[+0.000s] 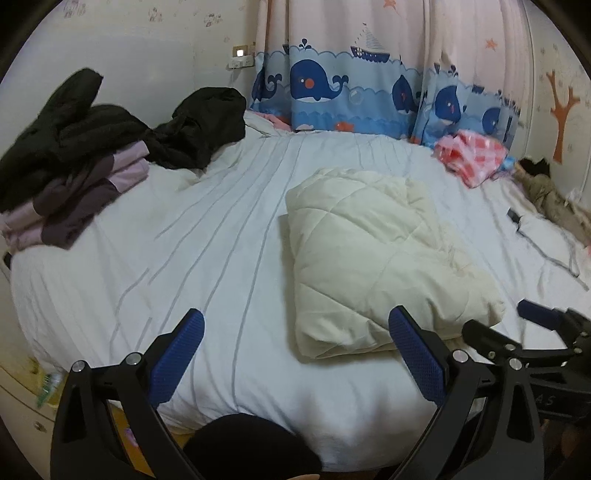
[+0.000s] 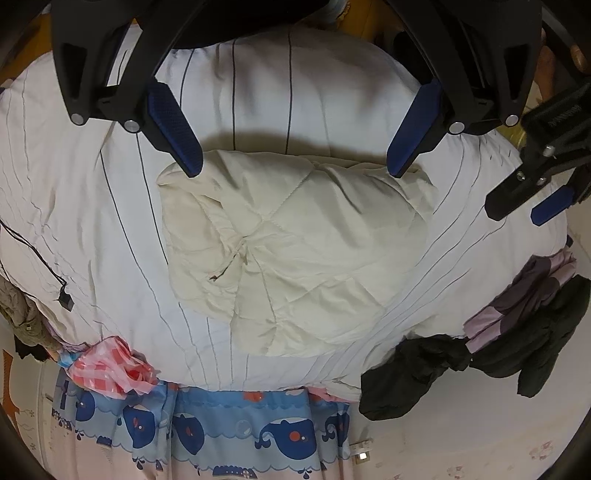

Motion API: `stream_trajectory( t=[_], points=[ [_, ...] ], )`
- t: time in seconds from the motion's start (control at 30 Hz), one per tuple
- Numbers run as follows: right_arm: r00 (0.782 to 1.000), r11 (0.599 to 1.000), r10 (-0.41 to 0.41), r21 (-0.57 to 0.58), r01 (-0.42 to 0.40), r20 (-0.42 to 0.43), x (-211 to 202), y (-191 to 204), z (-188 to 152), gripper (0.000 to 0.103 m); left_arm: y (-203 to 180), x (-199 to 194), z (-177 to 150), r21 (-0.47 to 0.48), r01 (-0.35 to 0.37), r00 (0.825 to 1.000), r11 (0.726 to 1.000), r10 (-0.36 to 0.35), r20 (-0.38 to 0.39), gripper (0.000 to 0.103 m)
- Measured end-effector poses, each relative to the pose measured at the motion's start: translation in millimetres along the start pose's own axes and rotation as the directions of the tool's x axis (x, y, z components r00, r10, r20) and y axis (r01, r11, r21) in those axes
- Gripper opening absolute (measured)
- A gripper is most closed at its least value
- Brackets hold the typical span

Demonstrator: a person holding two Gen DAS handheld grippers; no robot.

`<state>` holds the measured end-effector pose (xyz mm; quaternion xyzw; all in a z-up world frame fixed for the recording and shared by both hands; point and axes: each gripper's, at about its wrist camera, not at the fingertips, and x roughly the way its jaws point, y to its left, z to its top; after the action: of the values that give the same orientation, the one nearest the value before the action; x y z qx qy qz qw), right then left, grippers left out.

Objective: Fold large clothes

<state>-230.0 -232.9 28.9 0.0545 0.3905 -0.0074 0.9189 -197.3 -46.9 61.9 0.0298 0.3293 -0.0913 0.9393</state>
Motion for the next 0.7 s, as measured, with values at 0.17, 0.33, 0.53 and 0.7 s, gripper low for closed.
stream_trajectory(
  t=[0.17, 0.33, 0.53, 0.7],
  points=[
    [1.000, 1.000, 0.003, -0.006, -0.003, -0.003, 0.6, 1.1, 0.0, 0.096, 1.5, -2.4, 0.1, -0.011, 0.022, 1.000, 1.000, -0.022, 0.003, 0.096],
    [1.000, 1.000, 0.004, -0.011, -0.004, -0.005, 0.7, 3.4, -0.3, 0.096, 5.8, -3.1, 2.7, -0.023, 0.025, 1.000, 0.999, -0.025, 0.009, 0.096],
    [1.000, 1.000, 0.009, -0.015, -0.009, -0.009, 1.8, 4.3, -0.8, 0.096, 10.4, -3.9, 4.0, -0.042, 0.028, 1.000, 0.999, -0.028, 0.013, 0.096],
    [1.000, 1.000, 0.014, -0.017, -0.014, -0.014, 4.1, 5.1, -0.6, 0.096, 11.5, -3.5, 4.5, -0.044, 0.029, 1.000, 0.999, -0.028, 0.012, 0.096]
  ],
)
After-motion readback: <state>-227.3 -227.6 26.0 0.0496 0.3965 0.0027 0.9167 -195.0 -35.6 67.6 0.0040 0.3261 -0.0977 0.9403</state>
